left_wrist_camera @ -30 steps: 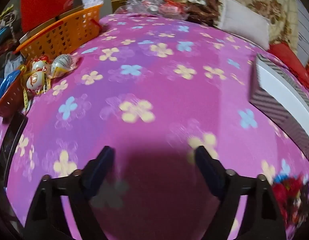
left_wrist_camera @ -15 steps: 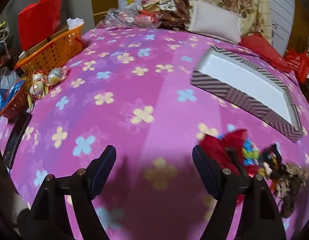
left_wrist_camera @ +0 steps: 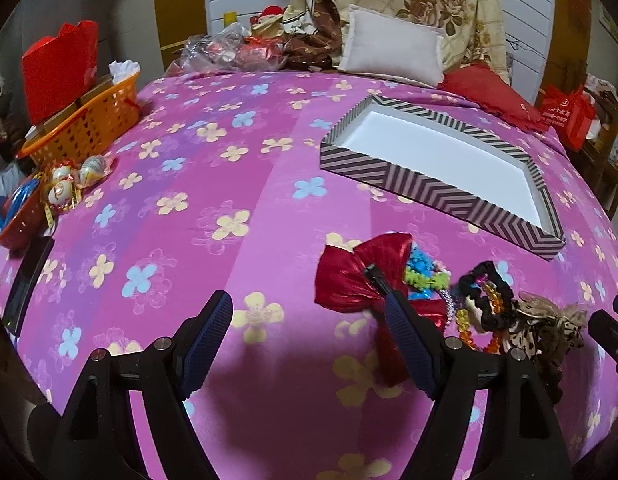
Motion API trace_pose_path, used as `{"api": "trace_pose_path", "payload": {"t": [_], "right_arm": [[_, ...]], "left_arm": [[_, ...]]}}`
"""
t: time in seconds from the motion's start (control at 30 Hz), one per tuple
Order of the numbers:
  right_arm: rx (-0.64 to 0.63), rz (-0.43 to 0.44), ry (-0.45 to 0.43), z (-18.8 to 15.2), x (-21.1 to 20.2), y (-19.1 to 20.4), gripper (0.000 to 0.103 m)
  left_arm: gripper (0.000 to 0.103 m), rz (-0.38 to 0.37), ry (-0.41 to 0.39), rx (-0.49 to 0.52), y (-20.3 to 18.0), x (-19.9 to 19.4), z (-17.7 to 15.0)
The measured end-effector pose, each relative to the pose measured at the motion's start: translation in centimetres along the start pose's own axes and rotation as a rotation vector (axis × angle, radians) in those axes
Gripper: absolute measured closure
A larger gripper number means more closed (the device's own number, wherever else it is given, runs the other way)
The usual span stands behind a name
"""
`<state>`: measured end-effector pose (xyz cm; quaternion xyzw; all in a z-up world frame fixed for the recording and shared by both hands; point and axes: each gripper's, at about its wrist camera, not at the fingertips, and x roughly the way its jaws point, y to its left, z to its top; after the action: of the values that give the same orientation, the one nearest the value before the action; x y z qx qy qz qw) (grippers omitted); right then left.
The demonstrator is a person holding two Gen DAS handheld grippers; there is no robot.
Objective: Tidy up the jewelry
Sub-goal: 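Lower the left tool onto the red satin bow while the right tool approaches the leopard bow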
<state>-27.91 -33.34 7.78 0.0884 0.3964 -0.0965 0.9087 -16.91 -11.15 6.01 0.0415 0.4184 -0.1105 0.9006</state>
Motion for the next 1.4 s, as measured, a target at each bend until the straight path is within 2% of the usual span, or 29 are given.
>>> {"api": "trace_pose_path", "payload": {"t": [0.53, 0.9, 1.4], "right_arm": [[-0.019, -0.018, 0.022, -0.3, 0.7, 0.0, 0.0], [-0.018, -0.024, 0.03, -0.5, 1.0, -0.1, 0.0], [-0.021, -0.038, 0.042, -1.0, 1.1, 0.1, 0.0]], "left_arm": [[0.052, 0.016, -0.012, 0.015, -0.6, -0.5, -0.2], [0.052, -0.01, -0.011, 0.006, -0.6, -0.8, -0.4], [0.052, -0.004, -0.008, 0.013, -0.6, -0.7, -0.9]]}}
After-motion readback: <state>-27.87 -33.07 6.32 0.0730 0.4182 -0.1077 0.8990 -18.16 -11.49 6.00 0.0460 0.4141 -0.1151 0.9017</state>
